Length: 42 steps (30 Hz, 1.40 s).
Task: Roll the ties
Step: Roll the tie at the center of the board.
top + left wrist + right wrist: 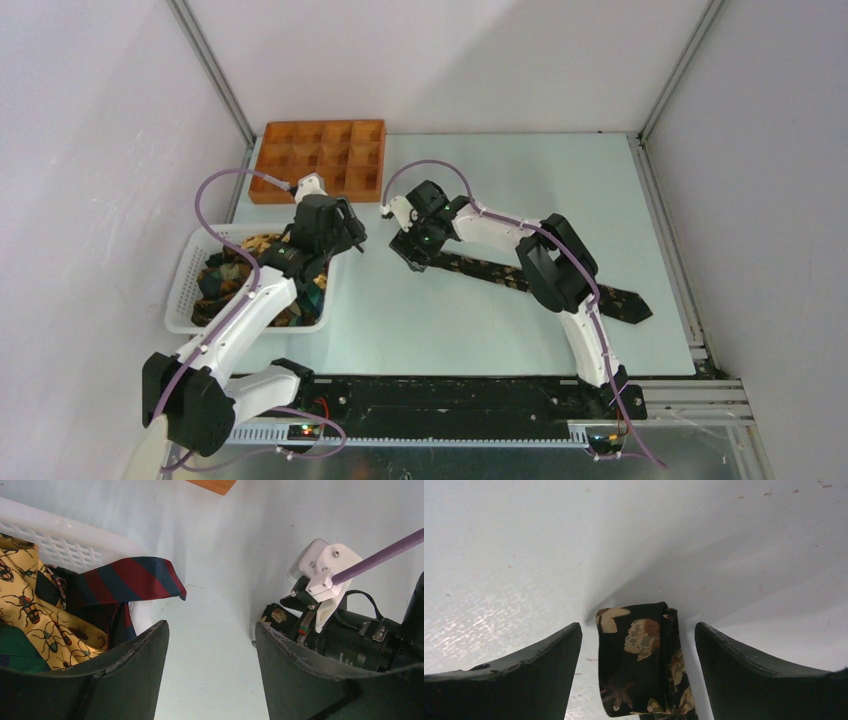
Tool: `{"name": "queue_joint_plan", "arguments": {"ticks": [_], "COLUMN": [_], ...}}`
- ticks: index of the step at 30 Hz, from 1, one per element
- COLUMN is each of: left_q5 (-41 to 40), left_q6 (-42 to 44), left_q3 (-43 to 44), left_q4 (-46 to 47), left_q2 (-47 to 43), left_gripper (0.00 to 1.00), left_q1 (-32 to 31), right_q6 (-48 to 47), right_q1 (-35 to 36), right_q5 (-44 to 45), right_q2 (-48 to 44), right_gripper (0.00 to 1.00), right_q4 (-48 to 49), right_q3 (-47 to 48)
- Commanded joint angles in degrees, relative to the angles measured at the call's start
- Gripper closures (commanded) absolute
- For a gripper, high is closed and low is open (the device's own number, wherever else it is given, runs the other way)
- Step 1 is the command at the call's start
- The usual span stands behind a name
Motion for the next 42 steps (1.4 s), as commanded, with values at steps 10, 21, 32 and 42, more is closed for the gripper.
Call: {"name": "queue_joint_plan", "arguments": {"ticks": [10, 21, 32, 42], "left_q5": [-0.01, 8.64, 13.5, 14.15], "left_q6": [-1.78, -4.46, -5.1, -5.43], "left_q3": [2.21, 2.58, 2.53, 3.21], "left_q4": [2.59, 9.53, 14.15, 15.4], "left_q2": [-3.42, 5.57, 13.27, 17.55], "left_gripper": [0.3, 0.36, 0.37, 0.38], "left_q1": [0.58, 0.38, -2.16, -3.88], "right_q6": [18.47, 43.19, 47.64, 49.22], "right_q1": [-2.53, -8.43, -5.9, -6.49], "right_q5": [6.38, -6.45, -9.31, -9.58], "right_q2": [-16.66, -26.83, -22.31, -16.81], "right_gripper": [0.13, 0.75, 1.0, 1.0], "right_q4": [9.3, 16.85, 18.51, 21.23], "right_q3": [-2.68, -19.35, -20.11, -19.98]}}
